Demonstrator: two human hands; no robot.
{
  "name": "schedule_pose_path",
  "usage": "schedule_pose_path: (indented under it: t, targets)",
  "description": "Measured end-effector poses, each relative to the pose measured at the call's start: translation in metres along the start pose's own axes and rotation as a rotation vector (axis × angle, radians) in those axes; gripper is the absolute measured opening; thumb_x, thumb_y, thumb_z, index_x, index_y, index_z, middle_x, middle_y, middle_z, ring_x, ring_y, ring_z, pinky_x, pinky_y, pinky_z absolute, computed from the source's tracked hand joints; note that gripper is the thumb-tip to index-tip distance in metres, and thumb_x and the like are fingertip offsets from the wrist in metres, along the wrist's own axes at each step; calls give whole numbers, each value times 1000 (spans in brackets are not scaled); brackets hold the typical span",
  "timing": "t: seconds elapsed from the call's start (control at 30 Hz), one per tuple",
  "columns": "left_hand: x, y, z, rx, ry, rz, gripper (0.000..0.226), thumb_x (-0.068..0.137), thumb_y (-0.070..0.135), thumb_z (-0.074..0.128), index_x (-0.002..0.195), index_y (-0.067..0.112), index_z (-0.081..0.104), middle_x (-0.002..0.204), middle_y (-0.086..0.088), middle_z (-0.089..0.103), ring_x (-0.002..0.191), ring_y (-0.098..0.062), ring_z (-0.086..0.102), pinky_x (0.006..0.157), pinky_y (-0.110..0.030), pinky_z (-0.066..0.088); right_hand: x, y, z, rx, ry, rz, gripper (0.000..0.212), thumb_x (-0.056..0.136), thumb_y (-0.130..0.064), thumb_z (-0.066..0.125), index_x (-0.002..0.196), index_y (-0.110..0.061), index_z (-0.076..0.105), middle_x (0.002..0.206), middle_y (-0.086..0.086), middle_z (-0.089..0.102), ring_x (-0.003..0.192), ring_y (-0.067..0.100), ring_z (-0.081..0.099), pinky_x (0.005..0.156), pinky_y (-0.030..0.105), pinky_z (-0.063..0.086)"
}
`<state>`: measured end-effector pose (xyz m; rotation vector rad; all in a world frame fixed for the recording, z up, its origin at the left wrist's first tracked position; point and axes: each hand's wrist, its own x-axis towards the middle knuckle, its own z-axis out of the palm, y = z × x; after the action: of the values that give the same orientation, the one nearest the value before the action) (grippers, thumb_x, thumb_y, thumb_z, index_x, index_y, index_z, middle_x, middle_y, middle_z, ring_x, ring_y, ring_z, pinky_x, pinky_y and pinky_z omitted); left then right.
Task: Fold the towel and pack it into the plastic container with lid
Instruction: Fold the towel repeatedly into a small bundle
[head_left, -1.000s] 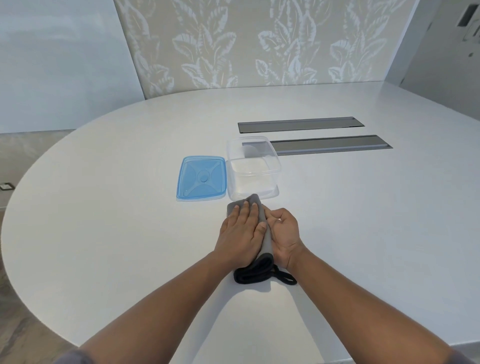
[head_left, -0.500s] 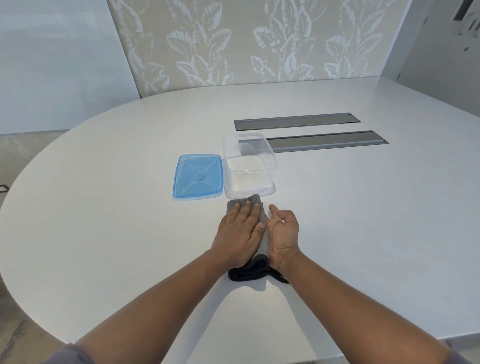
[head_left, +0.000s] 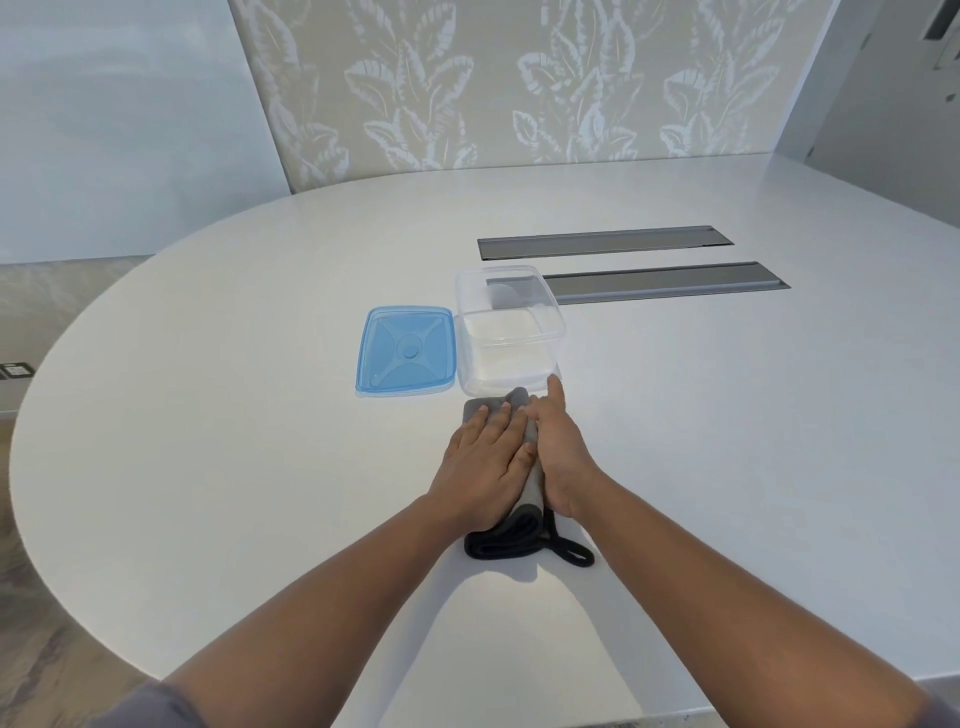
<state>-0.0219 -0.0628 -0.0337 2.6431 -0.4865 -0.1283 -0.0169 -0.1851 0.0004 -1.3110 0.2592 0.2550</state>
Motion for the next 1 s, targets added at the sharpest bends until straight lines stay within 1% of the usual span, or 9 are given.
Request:
schedule_pose_path:
  t: [0.13,0.23,0.37,0.43,0.57,0.67,0.77,0.9,1.0]
  targets:
    - [-3,0,4,39,0,12,61,109,53,15,165,33,2,174,6,-4,159,-19,-12,128,-43,-3,5,-11,-7,-270,148,-130,75,90,-37,36,158,-53,8,107,-20,58,100,2,58,89,34,45]
    - [-4,-1,5,90,-1,32,64,108,56,14,165,32,-3,173,6,-7,158,-20,-15,126,-43,-5,7,-10,-16,-286,205,-94,66,92,-38,33,154,-50,17,122,-1,64,112,22,63,99,49,51]
    - [-4,1,5,173,0,80,66,107,56,13,165,29,-4,174,4,-8,158,-22,-15,127,-44,-7,7,-5,-31,-71,162,51,32,99,-31,39,128,-23,50,116,7,70,84,23,65,65,31,53]
    - [-4,2,6,210,-4,99,67,107,55,14,165,28,-4,174,3,-7,158,-23,-14,127,-45,-7,11,-3,-38,-15,124,103,27,100,-34,44,114,-13,55,109,5,70,81,22,61,61,30,51]
    - [-2,3,7,242,-16,95,69,106,56,18,166,26,-2,174,0,-4,159,-27,-11,126,-46,-6,17,-3,-45,-15,64,166,28,103,-38,50,83,-19,54,107,8,73,72,18,63,58,28,55]
    - [2,6,7,254,-31,61,71,106,58,19,166,26,1,174,-1,-1,159,-29,-7,126,-48,-3,14,-5,-45,-7,69,142,13,103,-31,48,108,-27,59,127,7,71,87,21,67,64,31,59]
    - [6,10,8,254,-27,36,70,105,58,22,166,26,5,174,-2,3,159,-30,-4,127,-49,0,7,1,-39,-42,136,62,38,99,-26,49,136,-35,50,126,0,69,102,22,71,77,36,59]
    - [5,11,10,248,-23,23,69,106,58,21,165,27,5,174,-2,2,159,-29,-5,127,-50,0,-4,11,-31,-149,261,-43,49,82,-30,51,131,-32,55,119,7,71,111,30,69,99,51,56]
    - [5,13,9,252,-40,12,70,105,59,18,166,26,4,174,-3,0,159,-30,-6,127,-50,-1,-9,15,-29,-183,302,-75,42,80,-29,45,120,-33,57,111,8,72,106,31,70,97,54,56]
